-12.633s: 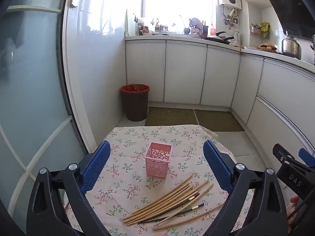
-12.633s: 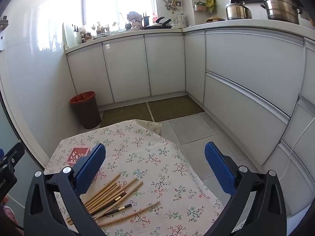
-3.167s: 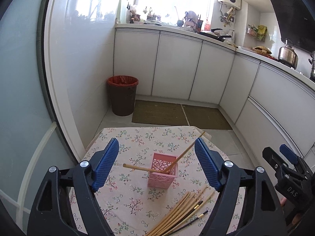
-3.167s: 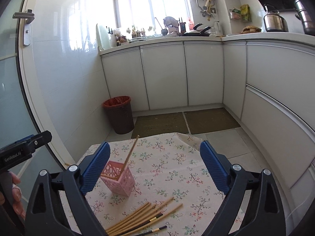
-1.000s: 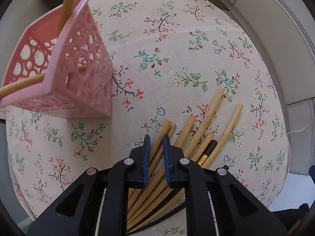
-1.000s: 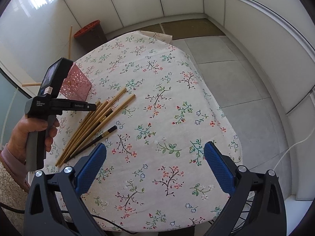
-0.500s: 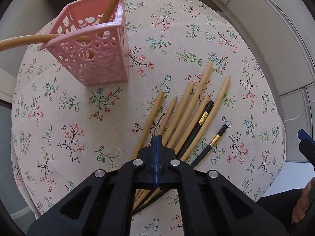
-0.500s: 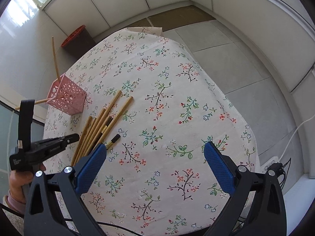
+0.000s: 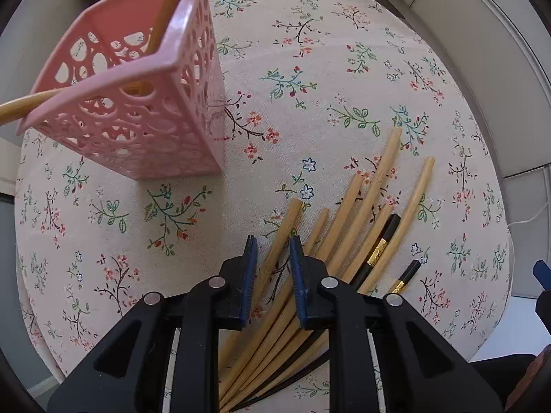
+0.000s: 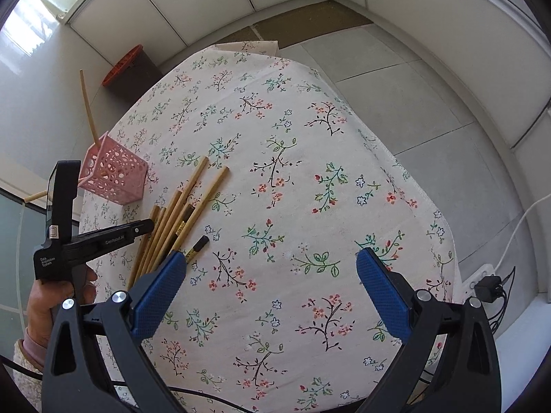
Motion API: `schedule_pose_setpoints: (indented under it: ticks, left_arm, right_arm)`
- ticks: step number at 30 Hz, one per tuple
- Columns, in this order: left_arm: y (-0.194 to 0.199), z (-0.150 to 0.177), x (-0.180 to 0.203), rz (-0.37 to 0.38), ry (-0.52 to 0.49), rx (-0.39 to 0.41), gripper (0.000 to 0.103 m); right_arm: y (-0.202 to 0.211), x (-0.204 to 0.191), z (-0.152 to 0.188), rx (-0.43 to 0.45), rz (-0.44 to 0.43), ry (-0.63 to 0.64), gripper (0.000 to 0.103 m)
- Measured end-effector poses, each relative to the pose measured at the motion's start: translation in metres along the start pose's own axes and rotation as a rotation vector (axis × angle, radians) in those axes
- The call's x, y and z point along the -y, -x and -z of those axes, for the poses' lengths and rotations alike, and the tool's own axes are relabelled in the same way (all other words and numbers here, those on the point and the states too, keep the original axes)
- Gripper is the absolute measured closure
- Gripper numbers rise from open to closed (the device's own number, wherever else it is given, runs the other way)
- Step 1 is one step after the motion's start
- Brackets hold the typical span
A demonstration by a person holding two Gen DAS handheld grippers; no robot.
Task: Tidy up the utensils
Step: 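Grasp another chopstick with the left tool while the right tool grasps one too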
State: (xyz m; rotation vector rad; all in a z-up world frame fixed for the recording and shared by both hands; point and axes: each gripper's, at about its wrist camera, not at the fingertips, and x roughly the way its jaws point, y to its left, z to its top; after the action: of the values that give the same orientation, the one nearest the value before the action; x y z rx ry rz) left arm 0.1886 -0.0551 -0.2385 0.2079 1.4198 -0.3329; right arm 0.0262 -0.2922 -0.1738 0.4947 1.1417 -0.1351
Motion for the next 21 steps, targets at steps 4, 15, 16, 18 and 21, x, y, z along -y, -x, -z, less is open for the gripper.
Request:
schedule_pose_setpoints:
  ticks: [4, 15, 16, 18, 21]
  left_arm:
    - [-0.001, -0.008, 0.005, -0.028, -0.023, 0.018, 0.090]
    - [0.079, 0.033, -0.012, -0.022, -0.003, 0.187, 0.097]
    - [0.092, 0.037, -0.015, -0.013, 0.001, 0.213, 0.097]
    - [0.116, 0.048, -0.019, -0.008, 0.003, 0.262, 0.097]
    - [0.140, 0.066, -0.016, -0.003, 0.001, 0.313, 0.097]
  right_arm:
    - [-0.005, -0.001, -0.010, 0.014, 0.040, -0.005, 0.007]
    - [-0.083, -0.039, -0.065, -0.098, 0.065, -0.068, 0.013]
    - [-0.090, -0.043, -0.067, -0.110, 0.068, -0.072, 0.017]
    - [-0.105, -0.052, -0.073, -0.141, 0.073, -0.076, 0.023]
    - [-0.126, -0.062, -0.076, -0.199, 0.073, -0.096, 0.038]
